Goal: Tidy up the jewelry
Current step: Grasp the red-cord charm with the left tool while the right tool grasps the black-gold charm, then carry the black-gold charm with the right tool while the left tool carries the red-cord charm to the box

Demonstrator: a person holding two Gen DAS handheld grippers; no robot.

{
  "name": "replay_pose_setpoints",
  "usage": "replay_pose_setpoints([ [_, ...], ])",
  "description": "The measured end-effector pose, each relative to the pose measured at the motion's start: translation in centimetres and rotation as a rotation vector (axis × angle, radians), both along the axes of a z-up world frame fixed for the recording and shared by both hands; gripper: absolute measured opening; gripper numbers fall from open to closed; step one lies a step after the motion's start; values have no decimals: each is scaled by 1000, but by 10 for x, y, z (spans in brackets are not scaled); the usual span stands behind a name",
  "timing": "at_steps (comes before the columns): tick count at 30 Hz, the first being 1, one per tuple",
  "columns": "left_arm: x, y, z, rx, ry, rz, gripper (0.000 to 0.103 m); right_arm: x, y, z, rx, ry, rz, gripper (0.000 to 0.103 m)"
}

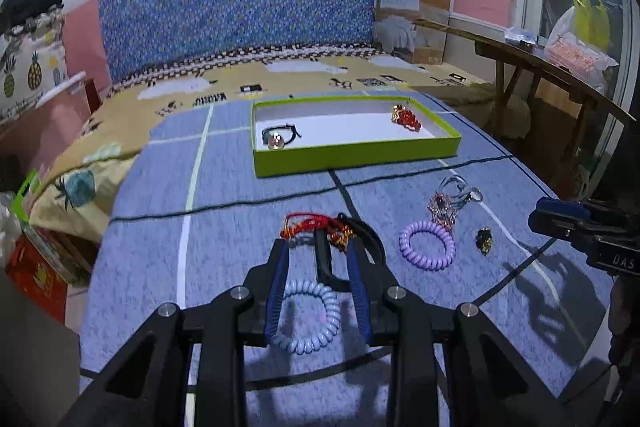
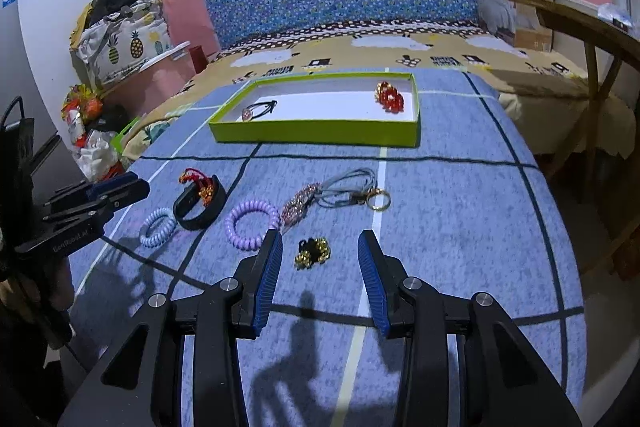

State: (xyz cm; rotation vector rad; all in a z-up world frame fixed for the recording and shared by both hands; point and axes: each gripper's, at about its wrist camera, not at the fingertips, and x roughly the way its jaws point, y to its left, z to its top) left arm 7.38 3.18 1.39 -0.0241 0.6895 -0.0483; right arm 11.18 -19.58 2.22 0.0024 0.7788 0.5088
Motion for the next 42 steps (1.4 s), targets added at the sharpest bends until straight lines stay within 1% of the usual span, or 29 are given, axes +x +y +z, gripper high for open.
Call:
replay_pose_setpoints([
  [4, 1, 1, -3, -9, 12, 5, 31, 0, 2, -4, 0, 16, 0, 40],
  [9, 6, 4, -9, -49, 40, 7, 32, 0, 6, -10, -9, 31, 3, 40],
  [13, 15, 8, -14, -84, 69, 9, 38, 4, 9, -16, -20, 49, 3, 40],
  [20, 35, 9, -24, -133, 127, 3, 39, 12, 20, -27, -41, 73, 13, 40],
  [28, 56, 12, -31, -182, 173, 23, 39, 20, 33, -38, -101, 97, 17, 40],
  [34, 67, 16, -34, -217, 193, 45, 39, 22, 38, -40, -135, 84, 25, 40],
  [38, 74, 17, -35, -238, 207, 54, 39, 25, 40, -39, -157, 78, 14, 29],
  [39, 76, 17, -35, -241, 208, 55, 39, 26, 39, -39, -156, 79, 14, 28],
  [41, 78, 16, -34, -239, 203, 54, 39, 27, 39, -39, -160, 77, 9, 22],
  [42, 79, 15, -33, -238, 198, 52, 39, 27, 38, -39, -160, 77, 8, 22],
])
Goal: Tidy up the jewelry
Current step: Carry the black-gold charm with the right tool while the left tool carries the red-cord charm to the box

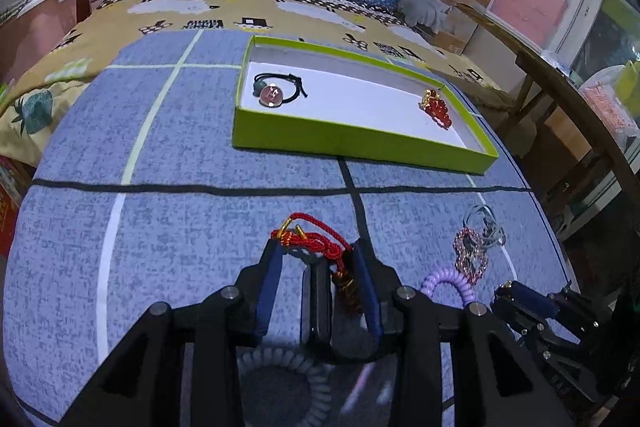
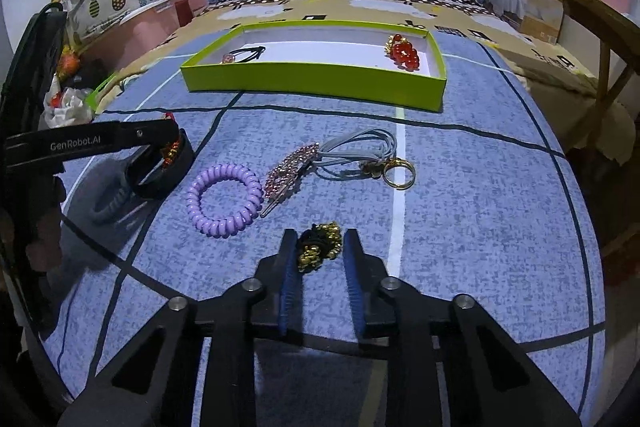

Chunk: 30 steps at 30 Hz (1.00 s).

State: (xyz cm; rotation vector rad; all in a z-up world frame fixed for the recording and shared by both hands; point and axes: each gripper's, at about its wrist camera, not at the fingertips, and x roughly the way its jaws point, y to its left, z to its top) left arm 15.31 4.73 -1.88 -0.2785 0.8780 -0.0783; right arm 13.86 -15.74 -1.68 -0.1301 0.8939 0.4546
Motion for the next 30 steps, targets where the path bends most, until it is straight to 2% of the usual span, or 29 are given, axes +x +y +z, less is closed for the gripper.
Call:
replay_pose_setpoints([
  [4, 4, -1, 2, 5, -12, -6, 37, 0, 0, 0, 1, -1, 2, 21],
  [8, 6, -3, 4, 8, -26, -27, 20, 0, -1, 0, 4, -2, 2, 20],
  [14, 5, -6, 7, 32, -45, -48, 8, -3, -1, 0, 6, -5, 5, 20],
  [20, -2, -4, 16, 32, -92, -57, 6, -4, -3, 0, 14, -4, 7, 19],
  [21, -3, -3, 19, 29, -101, -58, 2, -4, -3, 0, 15, -3, 7, 19],
  [28, -12, -1, 39, 24, -163, -72, 2, -6, -6, 1, 33, -2, 1, 19],
  [30, -14, -2, 45, 27, -178, -74, 2, -7, -8, 1, 37, -1, 0, 15],
])
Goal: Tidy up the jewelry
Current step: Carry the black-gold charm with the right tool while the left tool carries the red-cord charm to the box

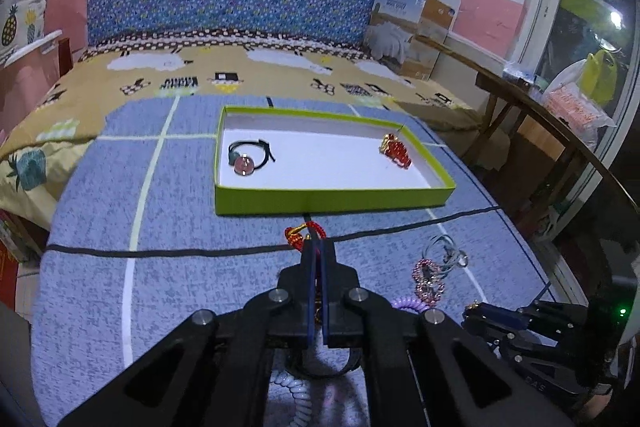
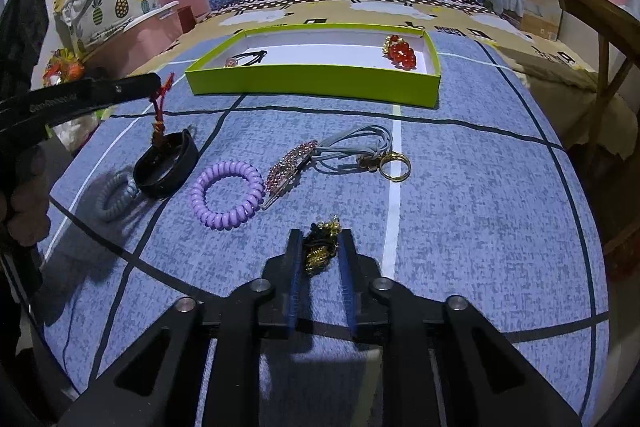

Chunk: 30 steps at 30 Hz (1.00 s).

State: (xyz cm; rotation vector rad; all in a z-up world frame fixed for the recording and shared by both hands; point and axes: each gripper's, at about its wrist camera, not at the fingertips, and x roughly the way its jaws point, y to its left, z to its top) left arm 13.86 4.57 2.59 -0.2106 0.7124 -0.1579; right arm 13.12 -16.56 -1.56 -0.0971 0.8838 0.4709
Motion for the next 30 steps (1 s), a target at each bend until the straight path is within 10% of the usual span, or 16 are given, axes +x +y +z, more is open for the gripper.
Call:
replay_pose_setpoints([
  [30, -15, -11, 32, 15, -80, -44, 2, -2, -13, 43, 70, -106, -16, 15],
])
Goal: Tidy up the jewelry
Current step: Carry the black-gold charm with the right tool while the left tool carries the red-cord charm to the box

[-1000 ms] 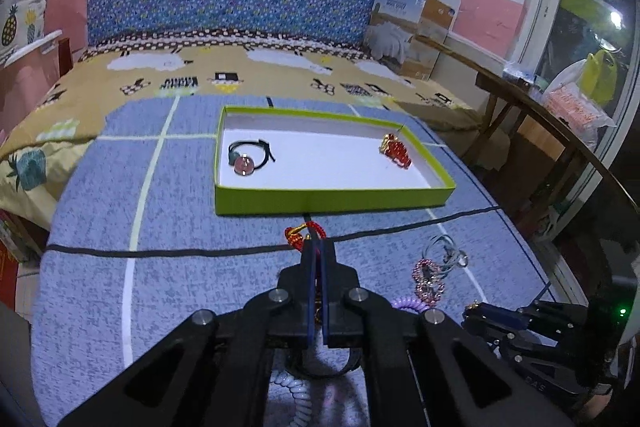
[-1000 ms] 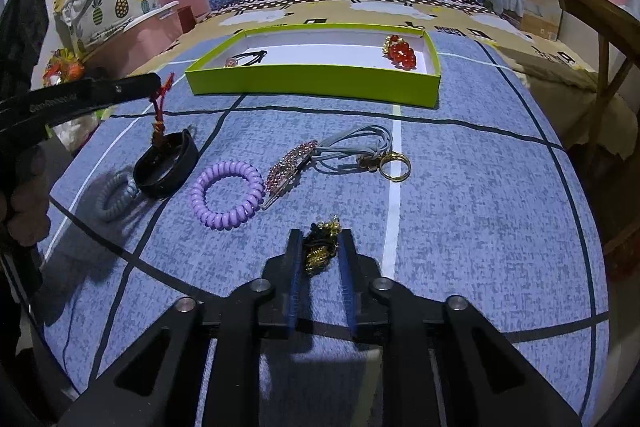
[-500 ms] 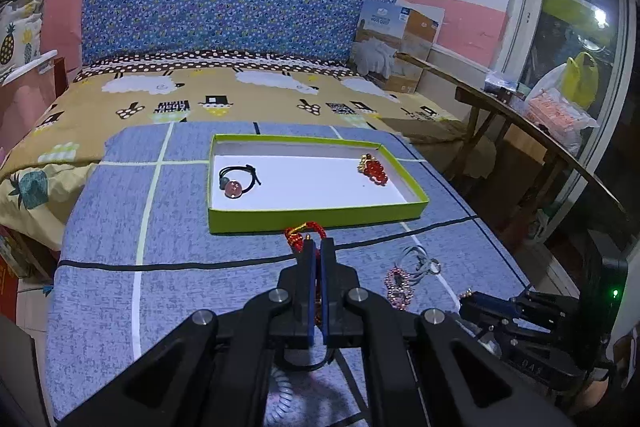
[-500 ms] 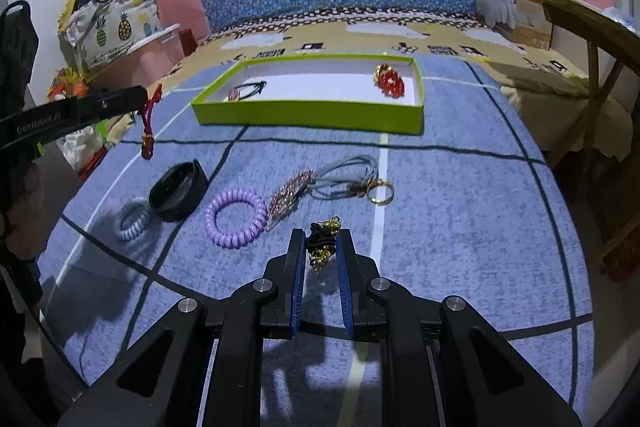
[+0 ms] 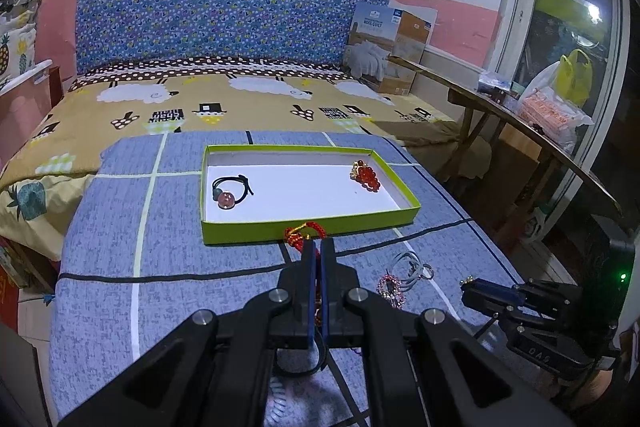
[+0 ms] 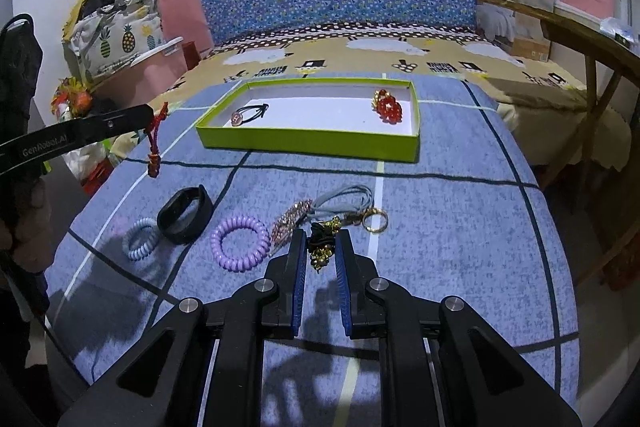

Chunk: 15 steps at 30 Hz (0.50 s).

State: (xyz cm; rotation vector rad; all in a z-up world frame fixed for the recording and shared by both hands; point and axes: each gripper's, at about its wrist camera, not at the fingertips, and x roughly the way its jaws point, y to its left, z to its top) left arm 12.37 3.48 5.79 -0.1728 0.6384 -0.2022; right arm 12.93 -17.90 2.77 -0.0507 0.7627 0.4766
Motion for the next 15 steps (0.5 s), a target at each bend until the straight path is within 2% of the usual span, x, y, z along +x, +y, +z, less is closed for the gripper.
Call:
replay_pose_setpoints([
  [15, 47, 2, 12, 63, -19, -2, 2, 46, 10, 23, -11, -72, 10, 15],
])
